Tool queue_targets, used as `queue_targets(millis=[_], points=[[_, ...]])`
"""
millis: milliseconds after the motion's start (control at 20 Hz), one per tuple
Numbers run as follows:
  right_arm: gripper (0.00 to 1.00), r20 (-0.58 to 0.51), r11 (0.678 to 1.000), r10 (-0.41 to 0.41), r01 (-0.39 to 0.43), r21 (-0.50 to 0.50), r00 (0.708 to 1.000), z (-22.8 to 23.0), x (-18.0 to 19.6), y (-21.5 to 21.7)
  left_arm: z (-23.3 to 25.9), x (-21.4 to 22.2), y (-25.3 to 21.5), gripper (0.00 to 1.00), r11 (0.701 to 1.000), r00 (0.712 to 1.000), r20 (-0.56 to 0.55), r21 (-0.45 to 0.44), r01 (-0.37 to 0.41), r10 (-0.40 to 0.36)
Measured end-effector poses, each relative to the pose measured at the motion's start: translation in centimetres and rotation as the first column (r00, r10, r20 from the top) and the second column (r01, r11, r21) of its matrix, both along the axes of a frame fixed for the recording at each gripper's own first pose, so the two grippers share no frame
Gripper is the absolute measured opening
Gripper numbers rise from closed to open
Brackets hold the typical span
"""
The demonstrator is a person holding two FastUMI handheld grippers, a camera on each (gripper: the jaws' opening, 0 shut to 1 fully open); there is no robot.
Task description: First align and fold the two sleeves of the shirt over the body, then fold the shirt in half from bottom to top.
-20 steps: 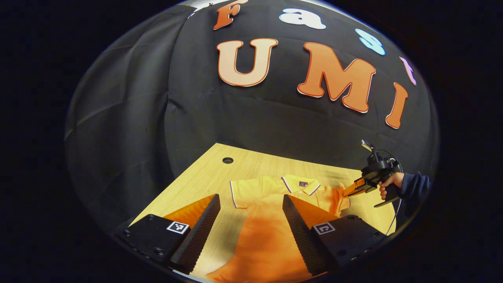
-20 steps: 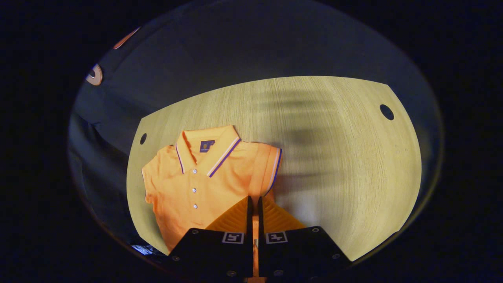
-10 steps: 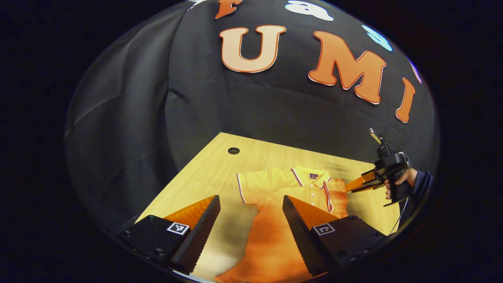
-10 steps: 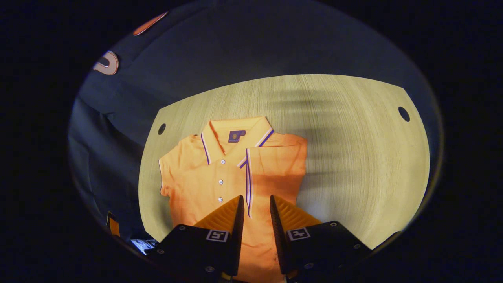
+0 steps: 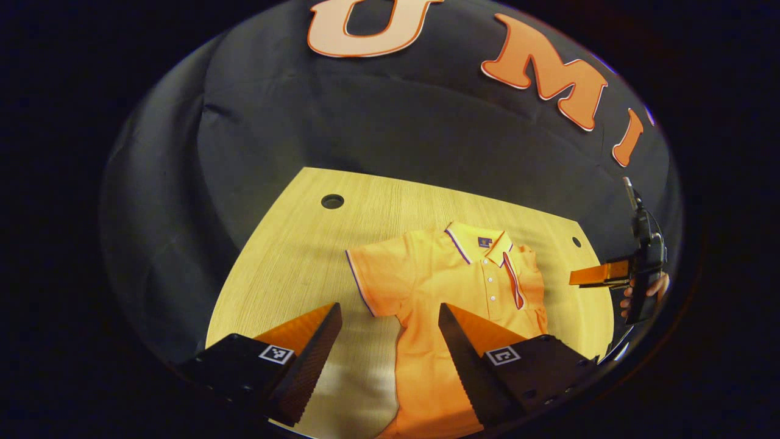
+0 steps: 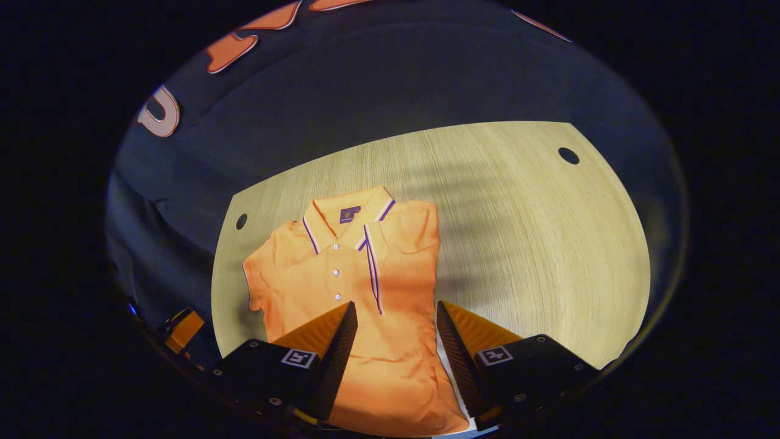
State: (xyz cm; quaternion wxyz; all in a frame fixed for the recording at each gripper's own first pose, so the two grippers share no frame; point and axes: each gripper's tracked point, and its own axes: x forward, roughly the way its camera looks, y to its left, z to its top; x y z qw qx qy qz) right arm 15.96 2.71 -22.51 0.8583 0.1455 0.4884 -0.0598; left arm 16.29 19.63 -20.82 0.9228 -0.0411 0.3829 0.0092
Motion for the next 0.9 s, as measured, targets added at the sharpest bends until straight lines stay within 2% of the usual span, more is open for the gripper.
queue_targets(millis=[50,100,350,550,700,750,900], points=[[0.77,0.029,1.0,-0.018,0.018,-0.006,0.999,0.6,-0.3,0.2,-0.7,1.0,0.4,0.98,1.0,0.999,-0.034,-0.02,0.003,-0.004],[0.89,0.056,0.999,-0.039,0.04,-0.013,0.998,1.2,-0.8,0.4,-1.5,1.8,0.7,0.98,0.999,0.997,-0.074,-0.04,-0.001,-0.002],[0.9,0.191,0.987,-0.133,0.147,-0.063,0.973,4.6,-4.2,0.9,-5.4,6.2,2.1,0.98,0.993,0.968,-0.249,-0.115,-0.006,-0.022],[0.9,0.261,0.973,-0.164,0.2,-0.118,0.951,6.7,-8.2,1.3,-8.6,8.7,2.5,0.98,0.996,0.929,-0.368,-0.083,0.019,-0.048],[0.9,0.281,0.961,-0.185,0.233,-0.149,0.942,6.5,-11.5,1.5,-11.2,9.3,2.2,0.98,0.998,0.894,-0.446,-0.061,0.025,-0.05],[0.91,0.284,0.957,-0.196,0.247,-0.155,0.938,6.4,-12.7,1.5,-11.9,9.4,2.4,0.95,0.999,0.882,-0.469,-0.042,0.028,-0.045],[0.9,0.293,0.94,-0.231,0.29,-0.178,0.928,5.9,-15.9,1.1,-13.1,10.4,2.9,0.97,1.0,0.879,-0.478,0.005,0.011,-0.007]])
